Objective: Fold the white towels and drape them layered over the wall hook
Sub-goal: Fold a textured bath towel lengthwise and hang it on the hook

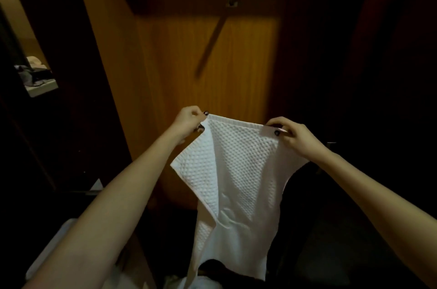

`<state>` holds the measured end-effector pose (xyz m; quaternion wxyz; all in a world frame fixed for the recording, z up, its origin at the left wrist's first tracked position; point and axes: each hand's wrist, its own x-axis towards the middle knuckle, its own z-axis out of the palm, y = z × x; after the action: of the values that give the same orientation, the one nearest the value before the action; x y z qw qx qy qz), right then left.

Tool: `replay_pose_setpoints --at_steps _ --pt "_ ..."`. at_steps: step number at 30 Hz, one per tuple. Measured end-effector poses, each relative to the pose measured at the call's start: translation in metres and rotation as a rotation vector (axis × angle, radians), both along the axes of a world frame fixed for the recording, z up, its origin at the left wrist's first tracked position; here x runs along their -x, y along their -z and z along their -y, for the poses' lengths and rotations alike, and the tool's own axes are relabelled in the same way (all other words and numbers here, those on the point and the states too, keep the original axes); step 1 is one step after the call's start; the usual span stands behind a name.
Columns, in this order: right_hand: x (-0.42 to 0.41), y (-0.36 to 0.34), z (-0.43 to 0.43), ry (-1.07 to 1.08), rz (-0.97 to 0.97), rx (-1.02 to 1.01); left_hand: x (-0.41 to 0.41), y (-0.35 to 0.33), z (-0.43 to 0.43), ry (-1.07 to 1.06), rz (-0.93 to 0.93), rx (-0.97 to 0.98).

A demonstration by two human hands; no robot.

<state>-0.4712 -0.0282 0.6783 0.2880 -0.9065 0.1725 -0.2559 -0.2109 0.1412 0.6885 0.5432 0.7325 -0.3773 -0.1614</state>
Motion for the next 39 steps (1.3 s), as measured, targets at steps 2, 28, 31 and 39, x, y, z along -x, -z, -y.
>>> replay_pose_setpoints --at_steps 2,28,31,39 --pt "0.000 -0.002 -0.003 -0.039 -0.015 -0.006 0.005 0.000 0.006 -0.068 -0.108 0.097" --pt "-0.055 -0.028 -0.023 -0.066 -0.135 -0.047 0.045 -0.014 0.018 0.318 0.337 0.006" --pt "-0.051 -0.032 -0.018 -0.079 -0.139 -0.054 0.042 -0.011 0.015 0.425 0.346 0.016" --pt "-0.032 -0.035 -0.003 -0.029 -0.134 -0.112 0.048 -0.013 0.023 0.540 0.332 0.082"
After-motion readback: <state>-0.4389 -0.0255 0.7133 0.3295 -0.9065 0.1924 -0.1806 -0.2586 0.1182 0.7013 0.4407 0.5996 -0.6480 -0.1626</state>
